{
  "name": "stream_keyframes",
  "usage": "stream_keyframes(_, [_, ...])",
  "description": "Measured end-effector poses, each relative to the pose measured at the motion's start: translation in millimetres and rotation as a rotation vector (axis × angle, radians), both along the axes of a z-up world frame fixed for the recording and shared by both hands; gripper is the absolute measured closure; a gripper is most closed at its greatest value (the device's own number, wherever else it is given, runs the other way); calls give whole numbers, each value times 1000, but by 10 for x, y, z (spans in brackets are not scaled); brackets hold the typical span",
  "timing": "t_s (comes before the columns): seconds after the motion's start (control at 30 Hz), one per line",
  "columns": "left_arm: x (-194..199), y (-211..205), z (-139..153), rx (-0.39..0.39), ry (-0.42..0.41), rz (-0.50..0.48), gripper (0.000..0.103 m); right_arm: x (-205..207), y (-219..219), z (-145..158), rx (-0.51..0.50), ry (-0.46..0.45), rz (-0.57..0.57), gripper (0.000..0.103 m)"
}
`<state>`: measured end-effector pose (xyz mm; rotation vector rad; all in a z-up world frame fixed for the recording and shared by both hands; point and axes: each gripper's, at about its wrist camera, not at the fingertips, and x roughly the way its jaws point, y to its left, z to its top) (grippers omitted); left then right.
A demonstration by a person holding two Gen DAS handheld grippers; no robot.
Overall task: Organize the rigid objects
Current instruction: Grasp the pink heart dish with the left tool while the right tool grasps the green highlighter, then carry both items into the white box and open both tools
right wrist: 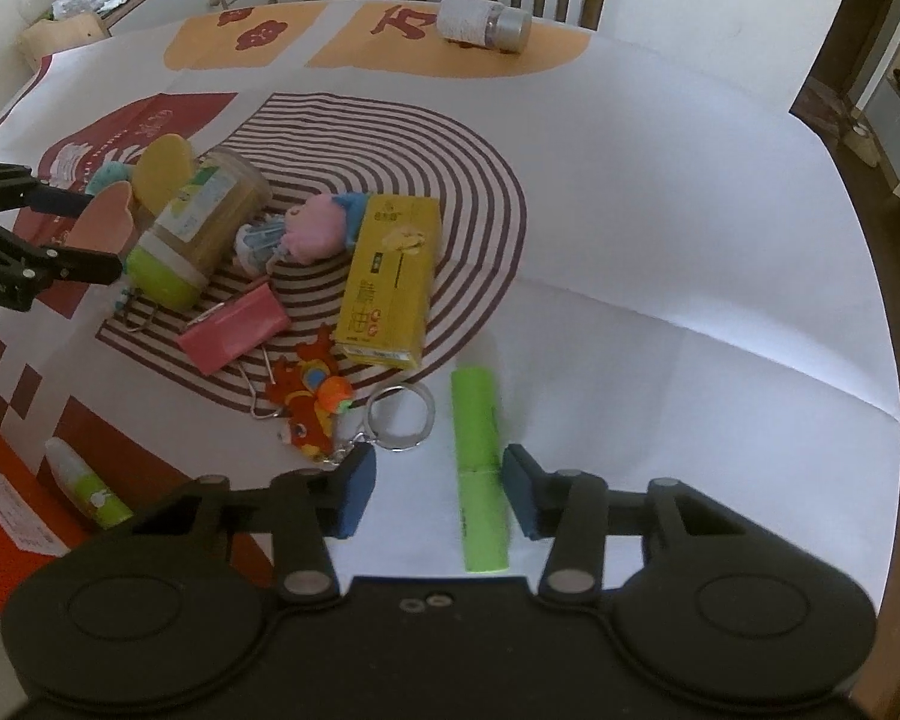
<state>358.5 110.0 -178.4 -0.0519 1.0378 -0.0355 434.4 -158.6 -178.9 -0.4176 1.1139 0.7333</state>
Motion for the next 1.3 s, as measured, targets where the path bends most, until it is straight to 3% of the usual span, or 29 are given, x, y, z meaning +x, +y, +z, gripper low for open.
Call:
stream_keyframes(0.2, [-7, 99, -34, -62, -2, 9, 25, -3, 29, -67, -12, -6, 6, 69])
stream_keyframes(0.33, [-41, 152, -27, -62, -10, 30, 28, -13, 27, -63, -12, -15, 0, 88])
stream_keyframes(0.5, [-91, 121, -7, -16, -20, 33, 29, -70, 35, -40, -11, -26, 5, 88])
stream_keyframes(0.73, [-196, 196, 125, -24, -43, 71, 29, -177, -66, 163, 31, -39, -20, 88])
stream_keyframes(1.3, [-805, -73, 950, -56, -126, 34, 29, -864, -300, 1027, 132, -113, -63, 88])
